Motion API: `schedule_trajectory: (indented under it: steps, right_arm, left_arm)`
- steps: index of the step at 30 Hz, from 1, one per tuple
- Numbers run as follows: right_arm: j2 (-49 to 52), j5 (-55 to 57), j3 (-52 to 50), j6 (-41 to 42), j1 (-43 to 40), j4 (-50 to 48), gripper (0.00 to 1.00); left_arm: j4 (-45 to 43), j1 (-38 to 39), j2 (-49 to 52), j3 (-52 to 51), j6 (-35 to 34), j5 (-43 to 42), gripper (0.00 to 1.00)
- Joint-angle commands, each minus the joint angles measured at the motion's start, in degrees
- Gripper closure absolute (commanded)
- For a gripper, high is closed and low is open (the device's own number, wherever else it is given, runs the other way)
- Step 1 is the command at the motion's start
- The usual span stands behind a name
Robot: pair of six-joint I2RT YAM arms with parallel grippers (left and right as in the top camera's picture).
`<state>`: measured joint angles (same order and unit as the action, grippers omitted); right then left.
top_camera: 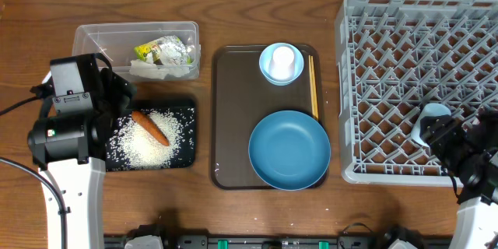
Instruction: Sort waste into correct bins and load items into the dishwasher rack
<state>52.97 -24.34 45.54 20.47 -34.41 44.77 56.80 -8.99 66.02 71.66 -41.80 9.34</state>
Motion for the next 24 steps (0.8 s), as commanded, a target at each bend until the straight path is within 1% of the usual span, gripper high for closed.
schedule_trajectory:
  steps: [1, 3, 4, 8, 12, 19, 21, 24]
  right_arm:
    - [-0.6, 2.6, 1.2, 0.1, 0.0, -0.6, 0.63]
    - [-0.3, 4.5, 1.2, 0.1, 0.0, -1.1, 0.95]
    - [-0.1, 5.1, 1.2, 0.1, 0.1, -1.4, 0.99]
    - [-0.1, 8.2, 1.2, 0.5, 1.7, -2.1, 0.99]
    - [-0.7, 15.4, 1.2, 2.6, 5.7, -2.1, 0.99]
    - [-3.0, 28.6, 1.2, 6.0, 19.1, -3.2, 0.99]
    - [-3.0, 31.2, 1.2, 6.3, 23.5, -5.2, 0.99]
    - [-1.9, 39.8, 1.2, 4.7, 30.7, -9.1, 0.99]
  left_arm:
    - [0.2, -0.4, 0.2, 0.1, -0.1, 0.1, 0.01]
    - [0.2, -0.4, 0.2, 0.1, -0.1, 0.1, 0.01]
    - [0.2, -0.4, 0.2, 0.1, -0.1, 0.1, 0.01]
    - [0.2, -0.4, 0.2, 0.1, -0.1, 0.1, 0.01]
    - [0.2, -0.4, 0.2, 0.1, -0.1, 0.1, 0.01]
    - [0.2, -0.4, 0.2, 0.1, -0.1, 0.1, 0.01]
    - [0.2, -0.4, 0.2, 0.1, -0.1, 0.1, 0.01]
    - [0.2, -0.4, 0.2, 0.1, -0.1, 0.1, 0.01]
